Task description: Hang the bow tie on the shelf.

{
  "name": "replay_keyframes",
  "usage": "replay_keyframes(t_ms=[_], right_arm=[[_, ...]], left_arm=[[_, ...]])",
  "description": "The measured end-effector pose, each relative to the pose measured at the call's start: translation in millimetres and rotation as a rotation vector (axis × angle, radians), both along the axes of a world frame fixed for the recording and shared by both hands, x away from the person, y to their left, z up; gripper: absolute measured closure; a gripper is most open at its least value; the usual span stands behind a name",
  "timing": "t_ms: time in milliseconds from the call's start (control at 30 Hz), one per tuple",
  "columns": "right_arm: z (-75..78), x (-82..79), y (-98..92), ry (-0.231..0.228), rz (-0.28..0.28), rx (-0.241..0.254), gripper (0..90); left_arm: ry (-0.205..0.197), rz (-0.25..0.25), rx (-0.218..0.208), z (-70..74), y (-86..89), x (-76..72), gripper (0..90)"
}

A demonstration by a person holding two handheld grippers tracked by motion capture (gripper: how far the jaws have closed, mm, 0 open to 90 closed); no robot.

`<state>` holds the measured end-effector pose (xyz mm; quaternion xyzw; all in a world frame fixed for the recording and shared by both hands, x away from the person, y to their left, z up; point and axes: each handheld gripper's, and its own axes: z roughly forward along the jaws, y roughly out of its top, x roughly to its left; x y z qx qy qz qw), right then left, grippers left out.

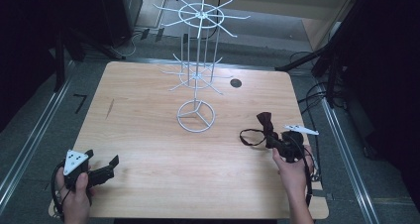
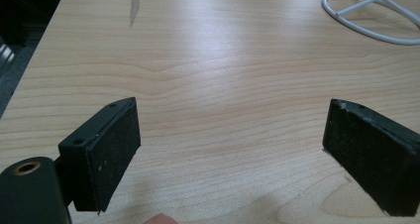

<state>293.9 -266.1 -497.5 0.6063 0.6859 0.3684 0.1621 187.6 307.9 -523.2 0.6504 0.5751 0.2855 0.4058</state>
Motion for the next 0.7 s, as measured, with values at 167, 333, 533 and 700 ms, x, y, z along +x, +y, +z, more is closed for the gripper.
replay_keyframes(t_ms=[167, 333, 533, 700], right_arm=[[6.2, -4.3, 3.2, -0.047, 0.003, 0.022, 86.1], [12.0, -9.0, 6.3, -0.104, -0.002, 0.034, 86.0], [16.3, -12.8, 10.6, -0.156, -0.007, 0.037, 86.0], [21.6, -16.0, 14.1, -0.213, -0.012, 0.050, 85.8]], left_arm=[[-0.001, 0.001, 0.000, -0.1, -0.1, 0.0, 8.4], [-0.001, 0.005, 0.003, -0.1, -0.5, 0.1, 8.4], [-0.002, 0.007, 0.000, -0.1, -0.2, -0.1, 8.4], [-0.002, 0.007, 0.000, 0.0, -0.2, -0.4, 8.4]])
